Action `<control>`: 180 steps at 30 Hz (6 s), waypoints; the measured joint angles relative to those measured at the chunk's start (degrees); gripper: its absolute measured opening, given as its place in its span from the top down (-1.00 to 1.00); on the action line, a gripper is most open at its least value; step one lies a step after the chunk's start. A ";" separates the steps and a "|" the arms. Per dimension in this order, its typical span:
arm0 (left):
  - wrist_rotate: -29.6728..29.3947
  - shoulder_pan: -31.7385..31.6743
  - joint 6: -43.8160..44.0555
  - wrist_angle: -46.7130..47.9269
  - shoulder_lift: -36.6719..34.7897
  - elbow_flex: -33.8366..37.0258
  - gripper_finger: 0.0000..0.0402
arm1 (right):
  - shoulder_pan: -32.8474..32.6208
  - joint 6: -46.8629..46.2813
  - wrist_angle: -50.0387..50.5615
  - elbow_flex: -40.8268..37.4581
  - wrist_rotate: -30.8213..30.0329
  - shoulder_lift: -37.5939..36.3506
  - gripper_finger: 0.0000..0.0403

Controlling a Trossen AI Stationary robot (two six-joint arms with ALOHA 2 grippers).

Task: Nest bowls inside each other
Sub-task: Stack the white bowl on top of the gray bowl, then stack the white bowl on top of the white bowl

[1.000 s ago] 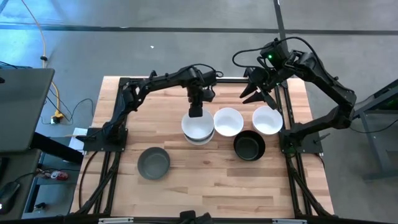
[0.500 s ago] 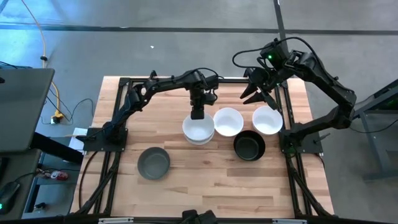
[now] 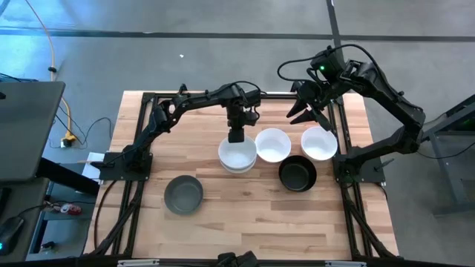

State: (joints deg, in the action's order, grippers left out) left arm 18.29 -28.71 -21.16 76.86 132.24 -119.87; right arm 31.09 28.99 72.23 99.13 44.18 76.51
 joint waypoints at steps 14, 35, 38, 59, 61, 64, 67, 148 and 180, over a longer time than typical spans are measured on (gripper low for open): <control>-0.71 0.68 -0.49 0.29 -0.13 0.00 0.05 | 0.00 0.63 0.00 0.00 -0.04 0.00 0.44; -0.90 0.68 -2.59 5.18 -0.37 -11.37 0.95 | 0.01 1.07 1.77 0.00 -0.07 0.00 0.44; -0.90 0.68 -2.38 5.65 -0.37 -11.37 0.95 | 0.00 1.07 1.75 0.00 -0.07 0.00 0.44; -1.05 1.07 -2.02 5.57 -0.24 -11.02 1.00 | 0.00 2.99 3.48 0.00 2.03 0.00 0.44; -1.08 1.32 -2.02 5.52 0.09 -11.02 1.00 | 0.01 2.99 3.48 0.00 2.05 0.00 0.44; -1.09 1.45 -2.26 4.28 0.18 -9.87 1.00 | 0.01 2.99 3.45 0.00 2.08 0.00 0.44; -1.01 1.49 -2.33 4.04 0.24 -9.22 1.00 | 0.01 2.99 3.45 0.00 2.08 0.00 0.44; -2.73 -19.64 3.12 12.94 -22.97 -10.14 0.48 | 4.58 -29.19 8.42 -0.02 -46.56 6.98 0.44; 3.68 -30.92 -4.99 -5.77 -56.02 37.07 0.48 | 7.91 10.53 2.63 -11.44 -27.84 28.28 0.44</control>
State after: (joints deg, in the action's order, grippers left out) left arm 21.97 -59.64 -26.15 71.09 76.23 -82.81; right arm 39.00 39.52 74.85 87.69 16.34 104.79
